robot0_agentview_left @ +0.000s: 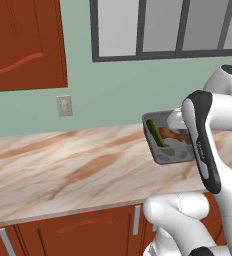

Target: Place the tupperware on the top shelf of the fridge. Make space for the tupperware among the existing items by rearranging them on the shelves if needed. Close the fridge door when finished.

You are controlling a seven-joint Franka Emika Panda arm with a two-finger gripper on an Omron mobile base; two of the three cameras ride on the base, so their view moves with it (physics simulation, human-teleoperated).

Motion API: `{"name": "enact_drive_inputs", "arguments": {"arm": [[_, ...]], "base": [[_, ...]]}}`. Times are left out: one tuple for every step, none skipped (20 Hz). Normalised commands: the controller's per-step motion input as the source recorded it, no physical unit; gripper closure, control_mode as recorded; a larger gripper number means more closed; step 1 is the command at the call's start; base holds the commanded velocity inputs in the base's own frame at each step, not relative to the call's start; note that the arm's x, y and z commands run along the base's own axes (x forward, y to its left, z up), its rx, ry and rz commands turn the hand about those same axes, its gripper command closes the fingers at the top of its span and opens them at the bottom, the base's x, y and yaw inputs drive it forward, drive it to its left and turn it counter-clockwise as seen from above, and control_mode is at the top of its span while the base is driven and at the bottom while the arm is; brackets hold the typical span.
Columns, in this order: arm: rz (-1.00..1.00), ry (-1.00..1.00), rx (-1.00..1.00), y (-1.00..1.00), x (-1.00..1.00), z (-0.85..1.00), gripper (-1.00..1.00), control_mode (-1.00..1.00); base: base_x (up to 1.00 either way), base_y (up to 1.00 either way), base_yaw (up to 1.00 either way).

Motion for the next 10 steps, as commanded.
{"name": "enact_drive_inputs", "arguments": {"arm": [[0.00,0.00,0.00,-0.07,0.00,0.00,1.00,-1.00],[0.00,0.00,0.00,-0.03,0.00,0.00,1.00,-1.00],[0.00,0.00,0.00,0.00,0.00,0.00,1.00,-1.00],[0.00,0.00,0.00,0.00,0.00,0.00,1.00,-1.00],[0.00,0.00,0.00,0.00,0.00,0.00,1.00,-1.00],[0.00,0.00,0.00,0.00,0.00,0.00,1.00,-1.00],[0.00,0.00,0.00,0.00,0.00,0.00,1.00,1.00],[0.00,0.00,0.00,0.00,0.00,0.00,1.00,1.00],[0.00,0.00,0.00,0.00,0.00,0.00,1.00,1.00],[0.00,0.00,0.00,0.00,0.00,0.00,1.00,1.00]], "base": [[0.00,0.00,0.00],[0.00,0.00,0.00],[0.00,0.00,0.00],[0.00,0.00,0.00],[0.00,0.00,0.00],[0.00,0.00,0.00],[0.00,0.00,0.00],[0.00,0.00,0.00],[-0.07,0.00,0.00],[-0.25,-0.02,0.00]]}}
